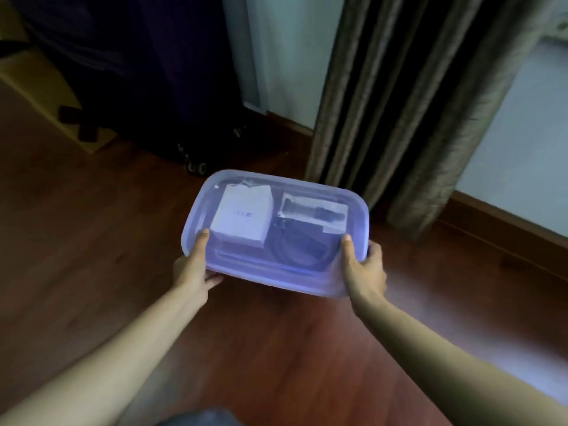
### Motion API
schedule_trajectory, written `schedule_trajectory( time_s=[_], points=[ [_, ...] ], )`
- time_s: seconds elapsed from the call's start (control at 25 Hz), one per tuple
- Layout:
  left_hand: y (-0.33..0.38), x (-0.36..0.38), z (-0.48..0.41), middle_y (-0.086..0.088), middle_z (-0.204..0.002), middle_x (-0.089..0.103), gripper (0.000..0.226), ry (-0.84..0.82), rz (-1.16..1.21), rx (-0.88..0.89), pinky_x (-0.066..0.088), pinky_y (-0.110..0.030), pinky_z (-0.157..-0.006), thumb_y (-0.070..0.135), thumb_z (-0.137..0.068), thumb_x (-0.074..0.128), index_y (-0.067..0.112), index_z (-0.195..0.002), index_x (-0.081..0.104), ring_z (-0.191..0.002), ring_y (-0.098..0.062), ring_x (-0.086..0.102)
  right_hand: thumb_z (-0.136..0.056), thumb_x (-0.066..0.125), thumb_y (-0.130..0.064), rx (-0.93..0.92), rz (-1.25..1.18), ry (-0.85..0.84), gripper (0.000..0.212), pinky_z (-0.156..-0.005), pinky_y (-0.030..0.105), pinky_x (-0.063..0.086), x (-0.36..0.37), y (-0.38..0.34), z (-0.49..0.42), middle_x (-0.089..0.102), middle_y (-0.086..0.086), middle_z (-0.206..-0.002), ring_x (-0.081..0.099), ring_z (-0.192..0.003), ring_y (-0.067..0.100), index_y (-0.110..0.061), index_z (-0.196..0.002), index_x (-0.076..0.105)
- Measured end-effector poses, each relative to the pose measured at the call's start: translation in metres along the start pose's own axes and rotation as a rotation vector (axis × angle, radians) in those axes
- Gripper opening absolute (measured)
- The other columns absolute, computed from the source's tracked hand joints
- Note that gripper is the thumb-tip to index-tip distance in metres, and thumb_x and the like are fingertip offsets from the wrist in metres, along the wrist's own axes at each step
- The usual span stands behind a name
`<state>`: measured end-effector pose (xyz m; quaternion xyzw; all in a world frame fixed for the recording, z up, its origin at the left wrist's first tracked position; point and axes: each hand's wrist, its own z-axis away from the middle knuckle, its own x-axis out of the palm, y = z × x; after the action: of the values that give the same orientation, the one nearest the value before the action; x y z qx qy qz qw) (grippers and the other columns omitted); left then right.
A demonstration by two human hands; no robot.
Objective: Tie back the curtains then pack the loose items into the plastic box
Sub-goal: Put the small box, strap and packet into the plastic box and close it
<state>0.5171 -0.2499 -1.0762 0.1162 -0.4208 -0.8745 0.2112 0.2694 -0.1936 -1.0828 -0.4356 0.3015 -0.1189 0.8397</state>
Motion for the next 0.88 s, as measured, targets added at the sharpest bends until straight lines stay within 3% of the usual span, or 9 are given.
schedule_trajectory(
  time_s=[0.2, 0.28, 0.36, 0.44, 0.56, 0.68, 0.8, 0.88],
  points=[
    [0.042, -0.023, -0.031, -0.002, -0.087, 0.064, 0.033, 0.13, 0.105, 0.054, 0.054, -0.042, -0.077, 0.033, -0.084, 0.069, 0.01, -0.104, 0.056, -0.075, -0.016, 0.065, -0.08, 0.061, -0.057, -0.007, -0.042, -0.167, 0.061, -0.098, 0.045, 0.047, 0.06, -0.04, -0.015, 0.061, -0.002, -0.111, 0.06, -0.107, 0.026, -0.025, -0.13, 0.047],
    [0.051, -0.027, -0.049, -0.002, -0.09, 0.062, 0.037, 0.183, 0.141, 0.054, 0.054, -0.041, -0.076, 0.033, -0.084, 0.068, 0.01, -0.109, 0.055, -0.074, -0.015, 0.063, -0.067, 0.071, -0.061, 0.002, -0.13, -0.29, 0.074, -0.094, 0.046, 0.051, 0.08, -0.048, -0.022, 0.064, 0.0, -0.115, 0.063, -0.104, 0.023, -0.021, -0.126, 0.05],
    [0.055, -0.025, -0.067, -0.005, -0.099, 0.06, 0.044, 0.207, 0.159, 0.038, 0.054, -0.042, -0.077, 0.034, -0.083, 0.068, 0.009, -0.117, 0.053, -0.075, -0.016, 0.062, -0.06, 0.076, -0.06, 0.104, -0.217, -0.408, 0.077, -0.087, 0.049, 0.053, 0.1, -0.053, -0.031, 0.062, -0.001, -0.117, 0.062, -0.104, 0.023, -0.025, -0.123, 0.05],
    [0.056, -0.016, -0.084, -0.007, -0.102, 0.059, 0.049, 0.208, 0.158, 0.038, 0.054, -0.042, -0.079, 0.033, -0.083, 0.068, 0.007, -0.121, 0.052, -0.076, -0.016, 0.061, -0.075, 0.075, -0.042, 0.285, -0.321, -0.458, 0.065, -0.073, 0.047, 0.054, 0.115, -0.055, -0.042, 0.054, 0.001, -0.122, 0.056, -0.109, 0.029, -0.028, -0.128, 0.042],
    [0.051, 0.004, -0.108, -0.01, -0.105, 0.056, 0.054, 0.19, 0.122, 0.021, 0.053, -0.039, -0.078, 0.031, -0.083, 0.069, 0.001, -0.123, 0.05, -0.083, -0.022, 0.061, -0.086, 0.067, -0.025, 0.446, -0.504, -0.396, 0.052, -0.062, 0.036, 0.054, 0.131, -0.049, -0.057, 0.051, 0.008, -0.119, 0.056, -0.1, 0.029, -0.017, -0.13, 0.04],
    [0.052, 0.023, -0.132, -0.011, -0.108, 0.053, 0.058, 0.166, 0.077, -0.042, 0.054, -0.039, -0.081, 0.031, -0.081, 0.07, 0.002, -0.126, 0.048, -0.09, -0.025, 0.057, -0.087, 0.066, -0.024, 0.507, -0.585, -0.285, 0.053, -0.073, 0.033, 0.053, 0.14, -0.042, -0.065, 0.053, 0.013, -0.126, 0.057, -0.098, 0.026, -0.009, -0.132, 0.042],
    [0.054, 0.04, -0.148, -0.01, -0.116, 0.056, 0.053, 0.043, 0.081, -0.075, 0.051, -0.035, -0.083, 0.033, -0.085, 0.065, 0.006, -0.128, 0.049, -0.097, -0.023, 0.057, -0.087, 0.066, -0.025, 0.498, -0.649, -0.204, 0.055, -0.074, 0.032, 0.053, 0.148, -0.042, -0.072, 0.052, 0.015, -0.13, 0.059, -0.1, 0.028, -0.008, -0.133, 0.041],
    [0.049, 0.052, -0.152, -0.008, -0.115, 0.061, 0.043, -0.041, 0.108, -0.087, 0.051, -0.033, -0.088, 0.03, -0.089, 0.062, 0.01, -0.126, 0.052, -0.096, -0.02, 0.06, -0.088, 0.065, -0.026, 0.51, -0.674, -0.162, 0.057, -0.077, 0.032, 0.053, 0.154, -0.048, -0.075, 0.049, 0.013, -0.13, 0.061, -0.088, 0.026, -0.009, -0.135, 0.037]
  ],
)
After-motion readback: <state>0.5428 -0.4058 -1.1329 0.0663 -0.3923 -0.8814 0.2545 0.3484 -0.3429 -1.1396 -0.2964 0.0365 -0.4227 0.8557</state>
